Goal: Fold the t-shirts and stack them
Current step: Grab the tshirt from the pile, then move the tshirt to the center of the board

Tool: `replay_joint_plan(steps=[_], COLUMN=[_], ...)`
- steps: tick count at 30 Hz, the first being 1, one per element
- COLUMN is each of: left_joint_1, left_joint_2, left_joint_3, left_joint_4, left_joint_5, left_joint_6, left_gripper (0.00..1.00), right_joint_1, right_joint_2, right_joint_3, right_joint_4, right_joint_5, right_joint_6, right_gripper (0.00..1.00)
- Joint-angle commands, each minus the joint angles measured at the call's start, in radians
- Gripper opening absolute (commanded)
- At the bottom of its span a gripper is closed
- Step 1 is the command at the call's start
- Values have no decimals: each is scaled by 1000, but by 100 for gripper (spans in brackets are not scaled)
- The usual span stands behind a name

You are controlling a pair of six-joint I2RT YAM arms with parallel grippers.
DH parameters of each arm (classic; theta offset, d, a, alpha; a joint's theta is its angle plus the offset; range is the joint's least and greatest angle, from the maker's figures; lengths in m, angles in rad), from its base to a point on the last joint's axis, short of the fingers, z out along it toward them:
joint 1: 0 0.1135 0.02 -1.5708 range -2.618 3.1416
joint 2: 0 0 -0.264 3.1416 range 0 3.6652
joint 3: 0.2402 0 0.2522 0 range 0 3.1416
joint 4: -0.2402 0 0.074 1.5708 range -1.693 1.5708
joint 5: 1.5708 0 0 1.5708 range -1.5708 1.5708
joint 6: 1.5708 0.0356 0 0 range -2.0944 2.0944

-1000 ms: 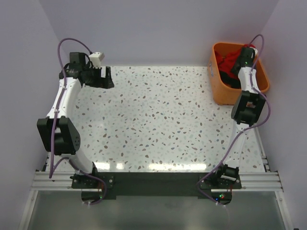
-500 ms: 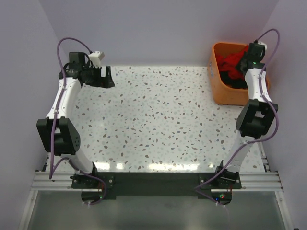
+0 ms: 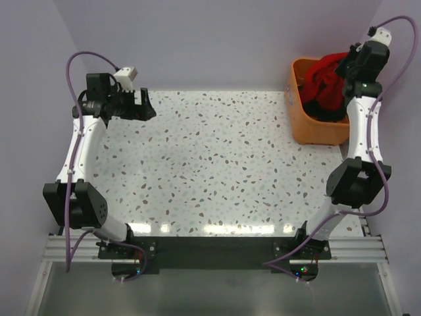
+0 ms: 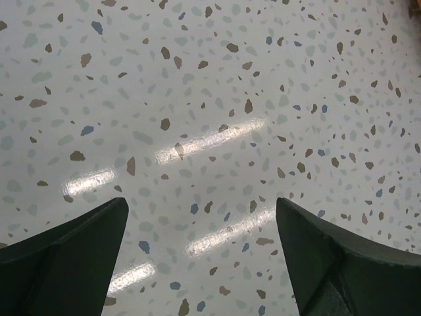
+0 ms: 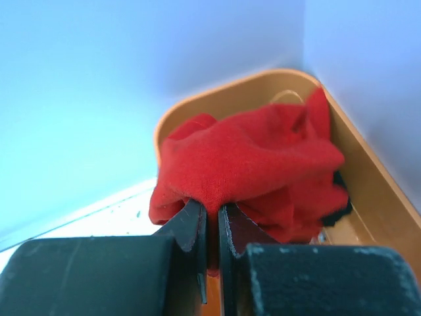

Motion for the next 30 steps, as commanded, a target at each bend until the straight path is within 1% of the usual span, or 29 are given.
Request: replay_joint_plan(steps=[1, 6, 11, 15, 16, 18, 19, 21, 22, 23, 24, 25, 27, 28, 29, 30], left_joint_1=[2, 14, 57, 111, 134, 158, 180, 194, 195, 195, 197, 195, 195, 195, 195, 195], left_joint_2=[-56, -84, -99, -113, -116, -128, -131, -143, -148, -160, -166, -173, -188, -193, -199, -197], left_joint_3=[-20, -19, -1, 15, 18, 18, 19, 18, 16, 18, 12, 9, -5, -8, -17, -22], left_joint_4=[64, 67, 60, 74, 77, 88, 90, 93, 94, 93, 91, 90, 79, 73, 58, 47], left_joint_5=[5, -15, -5, 33, 43, 79, 95, 132, 139, 146, 167, 175, 207, 218, 230, 257], left_joint_6=[-50, -74, -83, -99, -103, -108, -106, -91, -83, -73, -54, -44, -11, -5, 39, 59], left_gripper=[100, 100, 100, 100, 100, 100, 100, 100, 100, 100, 100, 100, 100, 100, 100, 100], right_joint_1=[-4, -3, -3, 19, 46, 86, 138, 198, 268, 304, 362, 388, 442, 492, 516, 534], right_joint_2=[-54, -63, -63, -69, -77, -118, -141, -214, -242, -268, -317, -336, -370, -385, -382, -377], right_joint_3=[120, 275, 432, 496, 495, 448, 419, 304, 252, 143, 91, -7, -106, -155, -230, -262], right_joint_4=[137, 192, 254, 275, 278, 272, 269, 255, 257, 251, 241, 222, 201, 183, 159, 124], right_joint_5=[-87, -182, -289, -404, -427, -479, -495, -529, -532, -526, -514, -513, -488, -487, -501, -512], right_joint_6=[-13, 1, 46, 107, 113, 106, 87, 51, 0, -28, -49, -86, -114, -134, -156, -181], right_gripper=[0, 0, 0, 0, 0, 0, 0, 0, 0, 0, 0, 0, 0, 9, 23, 58])
